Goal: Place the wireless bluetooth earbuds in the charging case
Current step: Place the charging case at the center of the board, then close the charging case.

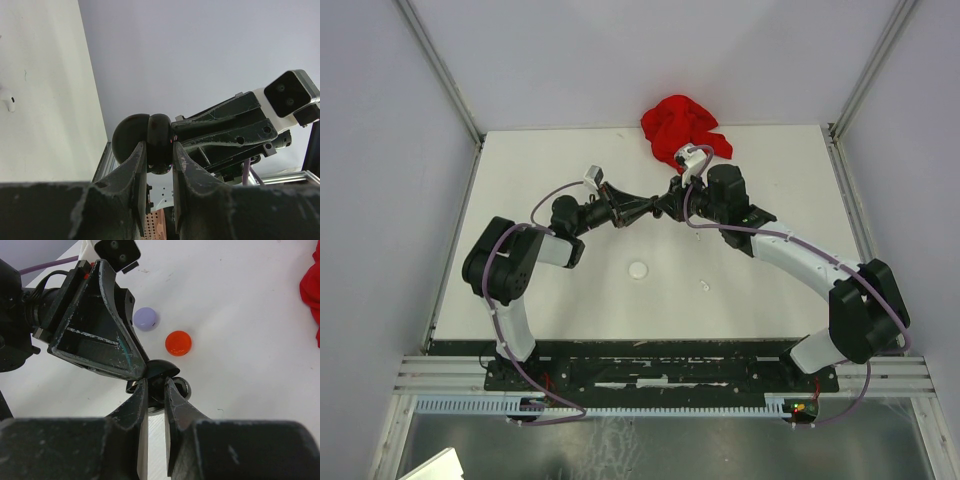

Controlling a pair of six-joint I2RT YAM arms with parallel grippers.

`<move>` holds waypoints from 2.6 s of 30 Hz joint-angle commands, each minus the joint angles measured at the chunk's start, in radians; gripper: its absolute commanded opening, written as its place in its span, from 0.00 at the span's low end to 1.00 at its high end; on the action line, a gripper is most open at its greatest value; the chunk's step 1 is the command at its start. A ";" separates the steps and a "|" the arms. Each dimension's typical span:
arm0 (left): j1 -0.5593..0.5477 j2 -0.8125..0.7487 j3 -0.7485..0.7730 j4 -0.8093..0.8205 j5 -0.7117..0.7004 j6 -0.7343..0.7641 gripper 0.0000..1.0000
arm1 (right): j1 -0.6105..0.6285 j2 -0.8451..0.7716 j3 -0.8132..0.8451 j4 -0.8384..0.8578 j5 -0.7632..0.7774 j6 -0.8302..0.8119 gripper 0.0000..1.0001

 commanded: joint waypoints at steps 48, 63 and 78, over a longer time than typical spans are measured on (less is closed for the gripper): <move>-0.062 -0.109 -0.071 -0.223 -0.433 -0.288 0.03 | 0.143 0.178 -0.029 0.188 0.467 -0.115 1.00; -0.063 -0.071 -0.105 -0.170 -0.362 -0.294 0.03 | 0.146 0.218 -0.021 0.271 0.686 -0.179 1.00; -0.052 0.004 -0.079 -0.181 -0.343 -0.220 0.03 | 0.138 0.118 -0.069 0.135 0.803 -0.165 0.99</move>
